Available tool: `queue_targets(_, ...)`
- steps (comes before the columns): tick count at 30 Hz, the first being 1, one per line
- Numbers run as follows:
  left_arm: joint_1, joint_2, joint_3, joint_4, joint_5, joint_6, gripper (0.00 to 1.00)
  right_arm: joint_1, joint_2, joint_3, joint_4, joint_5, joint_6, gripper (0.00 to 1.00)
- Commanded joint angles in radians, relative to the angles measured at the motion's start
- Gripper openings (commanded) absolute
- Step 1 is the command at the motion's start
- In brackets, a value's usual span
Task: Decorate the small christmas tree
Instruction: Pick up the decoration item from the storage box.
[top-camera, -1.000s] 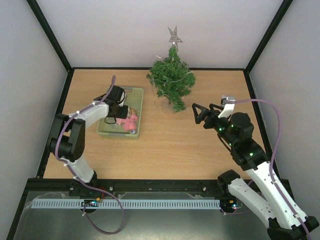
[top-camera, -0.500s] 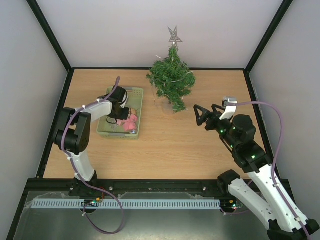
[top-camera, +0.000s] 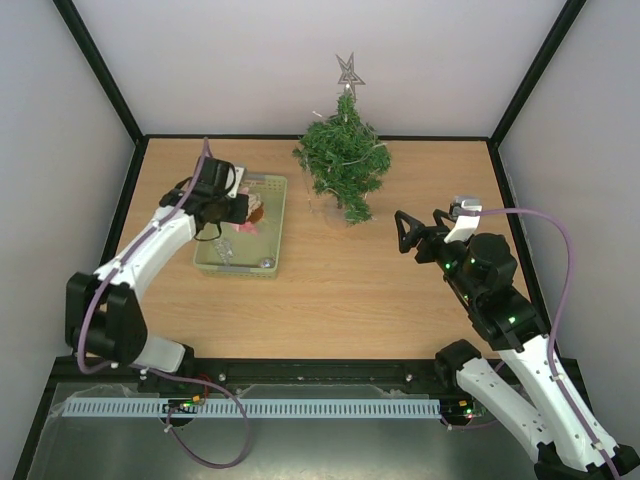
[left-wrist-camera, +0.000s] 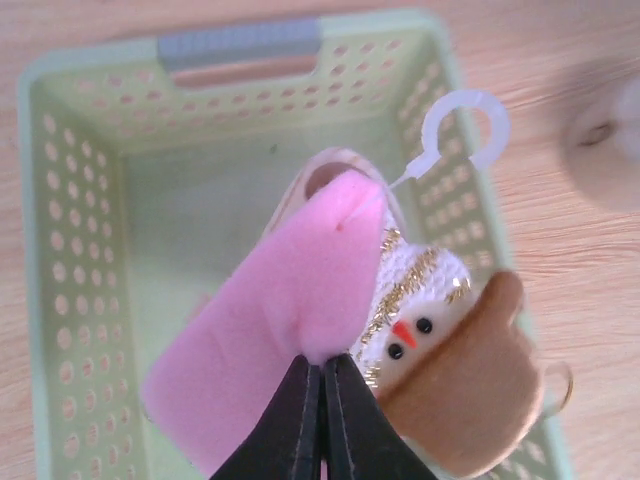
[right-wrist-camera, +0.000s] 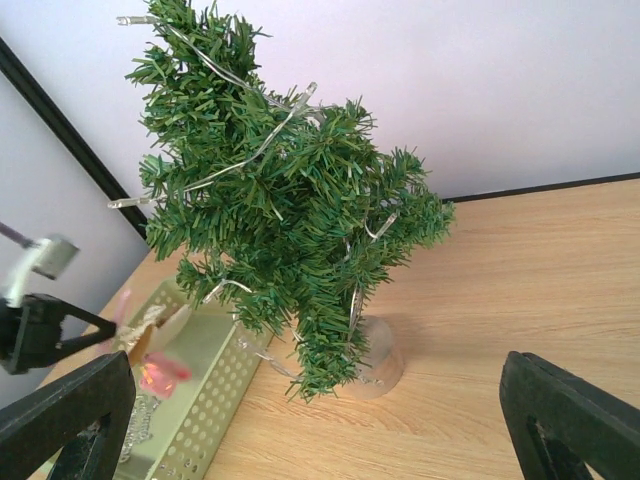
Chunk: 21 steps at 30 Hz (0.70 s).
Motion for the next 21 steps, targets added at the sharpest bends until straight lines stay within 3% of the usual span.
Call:
queue_targets(1, -0.007, -0.093, 0.006, -0.032, 0.16, 0.003, 0.02, -0.002, -0.008, 0.017, -0.008, 0.025, -0.022, 0.98)
queue_targets(6, -0.009, -0.169, -0.018, -0.013, 0.221, 0.004, 0.02, -0.002, 0.004, 0.007, 0.0, 0.013, -0.01, 0.98)
queue_targets(12, -0.007, -0.185, -0.082, 0.029, 0.088, 0.011, 0.03, -0.002, 0.012, 0.012, 0.006, -0.008, 0.002, 0.98)
queue_targets(21, 0.002, 0.069, -0.035, 0.049, -0.007, -0.003, 0.03, -0.002, 0.013, 0.008, 0.021, -0.033, 0.015, 0.98)
